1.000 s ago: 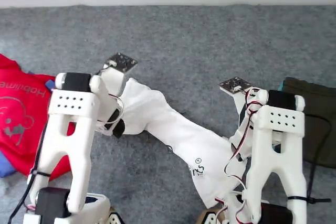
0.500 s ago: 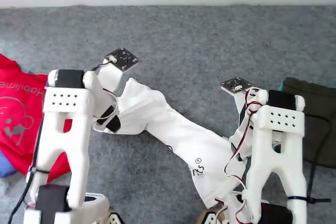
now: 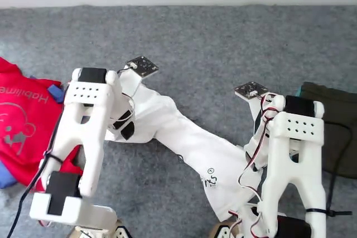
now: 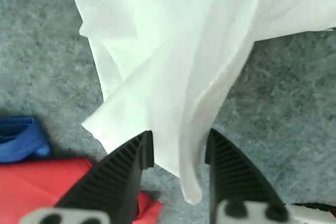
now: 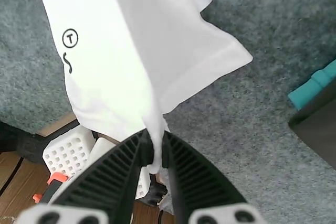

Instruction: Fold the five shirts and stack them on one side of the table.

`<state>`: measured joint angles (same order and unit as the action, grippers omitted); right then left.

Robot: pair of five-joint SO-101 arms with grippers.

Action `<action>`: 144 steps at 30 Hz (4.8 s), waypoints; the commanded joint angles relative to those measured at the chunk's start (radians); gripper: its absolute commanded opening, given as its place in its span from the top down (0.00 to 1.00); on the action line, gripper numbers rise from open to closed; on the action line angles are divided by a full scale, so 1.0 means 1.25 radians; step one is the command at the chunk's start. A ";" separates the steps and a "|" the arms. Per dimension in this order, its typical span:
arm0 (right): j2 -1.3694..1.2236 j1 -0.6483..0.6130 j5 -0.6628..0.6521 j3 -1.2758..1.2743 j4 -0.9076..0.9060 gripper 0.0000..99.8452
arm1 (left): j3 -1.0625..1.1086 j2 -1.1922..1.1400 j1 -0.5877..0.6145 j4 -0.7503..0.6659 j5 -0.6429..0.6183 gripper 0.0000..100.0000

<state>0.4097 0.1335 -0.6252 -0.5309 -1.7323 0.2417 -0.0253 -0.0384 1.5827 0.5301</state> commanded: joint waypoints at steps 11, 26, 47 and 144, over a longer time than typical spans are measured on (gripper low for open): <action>0.042 0.008 0.009 0.087 -0.050 0.99 | -0.102 0.031 -0.031 0.058 0.001 0.99; 0.236 0.009 0.012 0.509 0.014 0.99 | -0.551 0.290 -0.028 0.091 -0.044 0.99; 0.242 0.009 -0.209 0.918 0.274 0.99 | -1.038 0.313 0.091 -0.061 0.061 0.99; -0.533 -0.023 -0.226 0.571 0.524 0.99 | -0.375 0.104 -0.041 0.136 0.233 0.99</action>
<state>-0.3391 0.0859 -0.9076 0.1381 -0.9881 -0.2493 0.0130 -0.0767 1.7208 0.8661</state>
